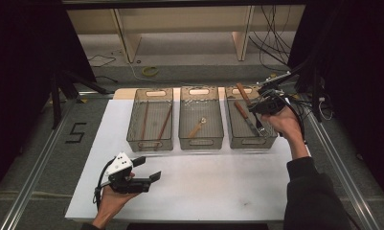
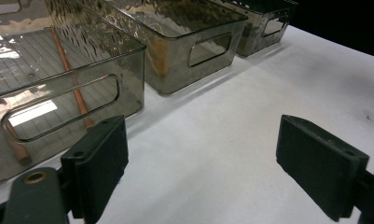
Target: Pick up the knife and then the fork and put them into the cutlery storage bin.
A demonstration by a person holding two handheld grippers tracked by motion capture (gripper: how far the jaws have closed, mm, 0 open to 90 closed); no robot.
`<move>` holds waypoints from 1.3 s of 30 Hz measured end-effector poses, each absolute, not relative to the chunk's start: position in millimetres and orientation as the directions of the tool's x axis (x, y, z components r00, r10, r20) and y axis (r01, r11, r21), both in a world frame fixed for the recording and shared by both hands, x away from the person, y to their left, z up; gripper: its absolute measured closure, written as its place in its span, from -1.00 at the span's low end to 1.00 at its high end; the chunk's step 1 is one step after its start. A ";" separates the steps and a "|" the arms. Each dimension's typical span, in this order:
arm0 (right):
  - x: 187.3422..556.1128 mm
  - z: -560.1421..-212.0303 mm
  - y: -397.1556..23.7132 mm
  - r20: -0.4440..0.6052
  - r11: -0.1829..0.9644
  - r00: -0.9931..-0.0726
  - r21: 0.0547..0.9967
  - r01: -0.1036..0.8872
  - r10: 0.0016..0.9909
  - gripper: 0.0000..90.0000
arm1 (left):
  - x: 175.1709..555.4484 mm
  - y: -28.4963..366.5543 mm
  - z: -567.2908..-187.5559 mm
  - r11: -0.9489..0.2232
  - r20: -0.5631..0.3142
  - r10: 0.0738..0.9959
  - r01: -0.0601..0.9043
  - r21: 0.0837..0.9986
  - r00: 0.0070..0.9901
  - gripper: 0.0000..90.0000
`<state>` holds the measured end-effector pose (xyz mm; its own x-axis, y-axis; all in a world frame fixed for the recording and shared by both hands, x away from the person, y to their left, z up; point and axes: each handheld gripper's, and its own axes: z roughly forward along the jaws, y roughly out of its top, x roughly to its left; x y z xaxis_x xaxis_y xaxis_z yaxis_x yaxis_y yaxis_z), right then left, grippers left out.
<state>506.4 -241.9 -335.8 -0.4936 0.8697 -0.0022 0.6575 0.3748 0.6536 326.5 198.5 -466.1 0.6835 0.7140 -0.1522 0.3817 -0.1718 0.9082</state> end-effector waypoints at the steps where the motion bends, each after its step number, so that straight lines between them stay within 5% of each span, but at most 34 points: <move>1: 507.9 -335.3 -241.4 -0.002 0.375 -0.494 0.654 0.657 0.869 0.74 | 326.5 198.5 -466.1 -0.171 -0.153 0.714 0.382 0.908 0.683 -0.64; 39: 548.6 -353.5 -244.3 0.002 0.340 -0.435 0.621 0.706 0.900 0.73 | 326.5 198.6 -466.1 -0.169 -0.154 0.713 0.381 0.909 0.684 -0.64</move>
<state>548.6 -244.3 -353.5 -0.4354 0.9002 0.0016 0.7060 0.3403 0.6211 326.5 198.6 -466.1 0.6844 0.7126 -0.1542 0.3810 -0.1692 0.9090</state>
